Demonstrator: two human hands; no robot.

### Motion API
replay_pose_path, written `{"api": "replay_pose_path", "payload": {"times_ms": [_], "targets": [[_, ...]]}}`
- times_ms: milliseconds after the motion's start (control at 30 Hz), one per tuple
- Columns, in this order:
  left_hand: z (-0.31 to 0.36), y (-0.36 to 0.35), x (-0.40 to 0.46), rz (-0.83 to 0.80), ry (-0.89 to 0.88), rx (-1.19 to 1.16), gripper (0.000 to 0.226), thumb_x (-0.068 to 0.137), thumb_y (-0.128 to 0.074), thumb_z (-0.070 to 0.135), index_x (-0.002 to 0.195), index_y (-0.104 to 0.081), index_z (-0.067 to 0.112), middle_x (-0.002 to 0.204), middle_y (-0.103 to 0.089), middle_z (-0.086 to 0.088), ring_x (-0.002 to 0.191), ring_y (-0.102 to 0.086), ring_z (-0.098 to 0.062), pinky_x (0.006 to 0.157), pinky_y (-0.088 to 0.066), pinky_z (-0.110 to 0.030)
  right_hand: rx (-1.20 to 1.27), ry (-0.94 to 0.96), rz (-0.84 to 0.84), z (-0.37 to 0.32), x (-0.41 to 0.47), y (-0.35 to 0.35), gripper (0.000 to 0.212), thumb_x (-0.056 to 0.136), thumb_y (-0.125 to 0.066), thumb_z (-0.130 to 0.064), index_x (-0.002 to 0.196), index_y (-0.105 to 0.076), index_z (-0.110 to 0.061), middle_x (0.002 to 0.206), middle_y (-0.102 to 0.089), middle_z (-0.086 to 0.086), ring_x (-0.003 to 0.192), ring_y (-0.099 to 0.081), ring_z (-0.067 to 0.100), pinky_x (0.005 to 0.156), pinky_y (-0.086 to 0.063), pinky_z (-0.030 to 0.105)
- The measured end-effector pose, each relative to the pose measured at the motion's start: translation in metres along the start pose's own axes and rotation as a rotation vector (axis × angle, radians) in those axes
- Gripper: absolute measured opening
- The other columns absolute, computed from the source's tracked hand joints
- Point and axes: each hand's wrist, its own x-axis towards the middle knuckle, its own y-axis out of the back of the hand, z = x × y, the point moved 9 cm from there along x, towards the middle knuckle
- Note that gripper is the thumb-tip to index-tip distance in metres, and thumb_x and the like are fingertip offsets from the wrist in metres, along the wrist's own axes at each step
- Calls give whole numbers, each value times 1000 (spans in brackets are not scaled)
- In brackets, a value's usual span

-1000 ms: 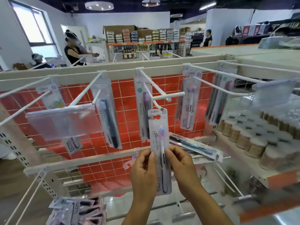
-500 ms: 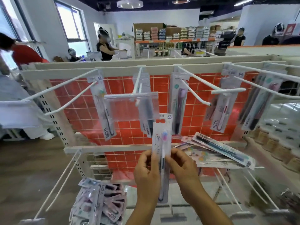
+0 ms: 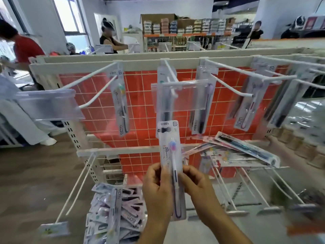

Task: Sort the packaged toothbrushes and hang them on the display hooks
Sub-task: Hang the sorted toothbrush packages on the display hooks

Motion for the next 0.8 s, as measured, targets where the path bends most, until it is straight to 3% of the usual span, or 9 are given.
{"api": "replay_pose_path", "payload": {"times_ms": [200, 300, 433, 600, 700, 800], "targets": [[-8, -1, -21, 3, 6, 46, 11, 94, -54, 23, 88, -63, 23, 79, -67, 11, 69, -62, -6, 63, -53, -24, 45, -36, 23, 15, -22, 11, 15, 93, -55, -15, 95, -70, -18, 90, -72, 0, 88, -68, 18, 81, -57, 32], [-14, -4, -40, 66, -5, 76, 17, 96, -52, 19, 84, -61, 25, 77, -65, 14, 67, -59, -3, 60, -49, -19, 43, -58, -22, 22, -33, 22, 13, 92, -57, -14, 93, -70, -16, 87, -72, -2, 84, -68, 14, 75, -55, 25], [-29, -15, -66, 133, 33, 83, 21, 97, -52, 24, 78, -61, 25, 68, -63, 3, 60, -54, -14, 57, -45, -35, -7, -77, -92, 34, -44, 42, 12, 91, -60, -10, 86, -70, -15, 81, -69, -4, 76, -64, 8, 69, -50, 20], [-48, -31, -92, 170, 65, 89, 21, 80, -51, 53, 81, -62, 36, 70, -63, 10, 63, -55, -13, 60, -45, -34, -72, -120, -135, 59, -54, 72, 9, 91, -60, -14, 89, -69, -14, 84, -69, 0, 77, -63, 10, 75, -54, 27], [-59, -39, -103, 186, 70, 122, 20, 82, -50, 46, 83, -61, 30, 74, -64, 13, 64, -56, -7, 62, -45, -32, -86, -132, -160, 71, -58, 84, 8, 92, -60, -15, 94, -68, -12, 88, -69, 3, 83, -64, 19, 81, -54, 34], [-61, -52, -111, 164, 61, 164, 8, 93, -59, 28, 85, -59, 27, 76, -63, 23, 68, -57, 1, 59, -45, -18, -83, -147, -159, 79, -59, 96, 10, 92, -58, -12, 93, -68, -14, 88, -69, 1, 86, -64, 23, 82, -54, 37]]}}
